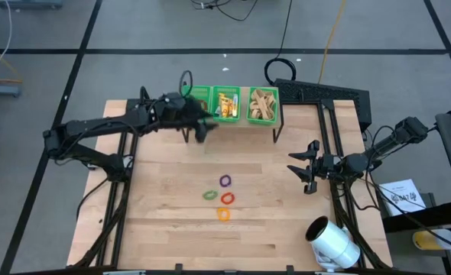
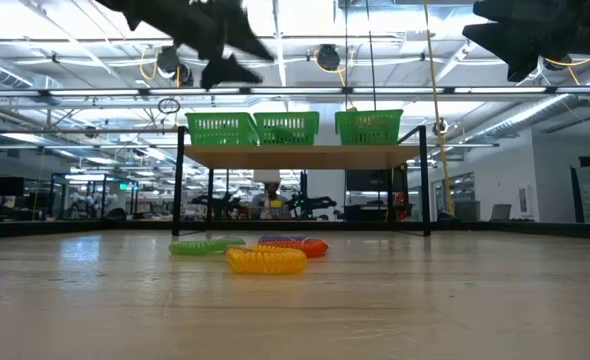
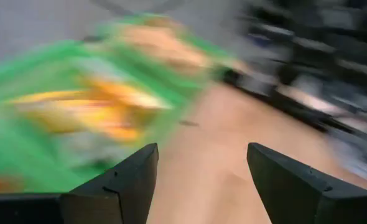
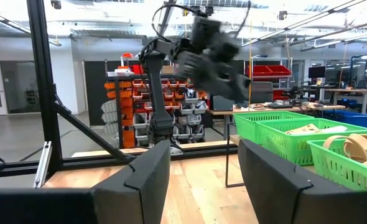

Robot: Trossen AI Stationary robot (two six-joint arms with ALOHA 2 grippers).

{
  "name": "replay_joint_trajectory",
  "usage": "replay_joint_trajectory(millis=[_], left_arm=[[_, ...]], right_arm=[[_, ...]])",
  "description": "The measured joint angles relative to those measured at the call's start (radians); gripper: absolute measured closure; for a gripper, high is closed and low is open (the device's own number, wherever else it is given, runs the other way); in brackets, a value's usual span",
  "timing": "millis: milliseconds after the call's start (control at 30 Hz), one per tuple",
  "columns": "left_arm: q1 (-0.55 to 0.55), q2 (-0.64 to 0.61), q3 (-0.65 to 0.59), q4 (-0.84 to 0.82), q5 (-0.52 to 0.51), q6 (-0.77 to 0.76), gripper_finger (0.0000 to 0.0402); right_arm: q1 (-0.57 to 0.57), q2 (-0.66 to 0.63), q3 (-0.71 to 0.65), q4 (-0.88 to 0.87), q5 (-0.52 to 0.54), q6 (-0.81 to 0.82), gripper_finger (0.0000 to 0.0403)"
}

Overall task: Pick & Place Office Desk Supplies
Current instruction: Put the violet spring keychain into the left green bin on the shelf

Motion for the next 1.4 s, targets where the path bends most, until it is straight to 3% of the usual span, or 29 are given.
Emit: replay_joint_trajectory(millis=[100,200,400,567,667,1067,1400], left_arm=[[-0.087,0.003,0.000,0.004,0.139,0.058,0.0144],[-0.201,0.018,0.000,-0.031,0.146,0.134,0.0144],[-0.398,0.118,0.000,-0.050,-0.028,0.226,0.0144],[-0.489,0.248,0.000,-0.048,-0.208,0.309,0.0144],[-0.511,0.332,0.000,-0.037,-0.267,0.295,0.0144],[-0.517,0.572,0.000,0.068,-0.270,0.190,0.0144],[-0.486,0.665,0.003,0.090,-0.169,0.092,0.0149]], right_arm=[[0.000,0.000,0.000,0.000,0.000,-0.001,0.0220],[0.000,0.000,0.000,0.000,0.000,-0.002,0.0220],[0.000,0.000,0.000,0.001,0.002,-0.001,0.0220],[0.000,0.000,0.000,0.001,0.003,0.000,0.0220],[0.000,0.000,0.000,0.001,0.003,0.004,0.0220],[-0.001,0.000,0.000,0.000,0.003,0.005,0.0220],[-0.001,0.000,0.000,-0.001,0.003,0.005,0.0220]])
